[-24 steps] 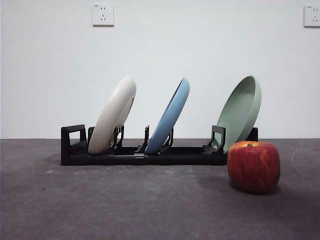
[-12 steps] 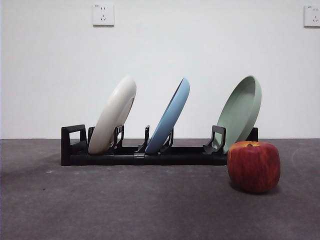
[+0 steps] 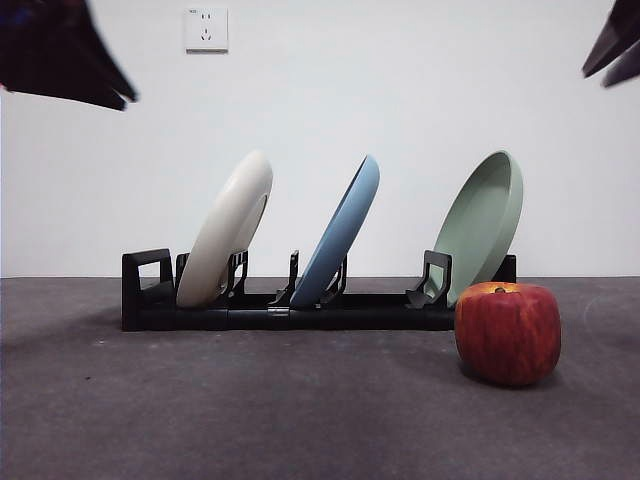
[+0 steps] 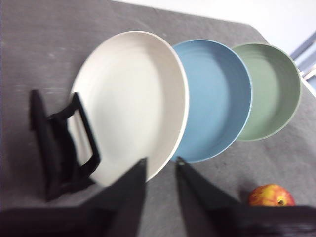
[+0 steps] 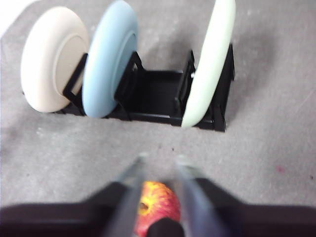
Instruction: Take the yellow plate from the plate rack,put the plate on the table,take the apple from the table,put the apple in the plate
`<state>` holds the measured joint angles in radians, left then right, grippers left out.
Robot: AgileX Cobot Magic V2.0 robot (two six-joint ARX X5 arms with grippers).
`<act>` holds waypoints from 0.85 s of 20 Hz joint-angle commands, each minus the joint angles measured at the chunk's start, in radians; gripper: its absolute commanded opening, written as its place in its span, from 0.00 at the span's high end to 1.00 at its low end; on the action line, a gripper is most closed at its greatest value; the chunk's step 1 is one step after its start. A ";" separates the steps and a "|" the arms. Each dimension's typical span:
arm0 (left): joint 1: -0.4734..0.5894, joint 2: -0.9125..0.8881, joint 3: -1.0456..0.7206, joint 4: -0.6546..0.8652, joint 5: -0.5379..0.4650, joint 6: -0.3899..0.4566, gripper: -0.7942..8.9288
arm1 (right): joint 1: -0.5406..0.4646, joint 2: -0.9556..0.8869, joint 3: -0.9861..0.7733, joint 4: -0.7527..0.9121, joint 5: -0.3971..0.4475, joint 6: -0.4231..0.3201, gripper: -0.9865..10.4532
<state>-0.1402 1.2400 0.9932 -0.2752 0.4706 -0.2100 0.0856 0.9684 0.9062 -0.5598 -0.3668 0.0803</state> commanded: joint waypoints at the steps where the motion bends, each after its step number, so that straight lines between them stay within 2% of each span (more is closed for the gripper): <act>1: -0.037 0.088 0.105 -0.014 0.003 0.003 0.69 | 0.002 0.020 0.001 -0.006 -0.002 -0.011 0.66; 4: -0.089 0.206 0.253 -0.045 -0.010 0.003 0.69 | 0.002 0.027 0.001 -0.006 -0.001 -0.011 0.66; 6: -0.123 0.288 0.351 -0.095 -0.064 0.004 0.69 | 0.002 0.027 0.001 -0.004 -0.001 -0.011 0.66; 10: -0.174 0.437 0.494 -0.169 -0.109 0.022 0.69 | 0.002 0.027 0.001 -0.004 -0.001 -0.011 0.67; 17: -0.212 0.545 0.526 -0.184 -0.184 0.030 0.70 | 0.001 0.027 0.001 -0.004 0.002 -0.011 0.67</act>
<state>-0.3496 1.7847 1.5196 -0.4637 0.2897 -0.1944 0.0856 0.9936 0.9062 -0.5690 -0.3660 0.0780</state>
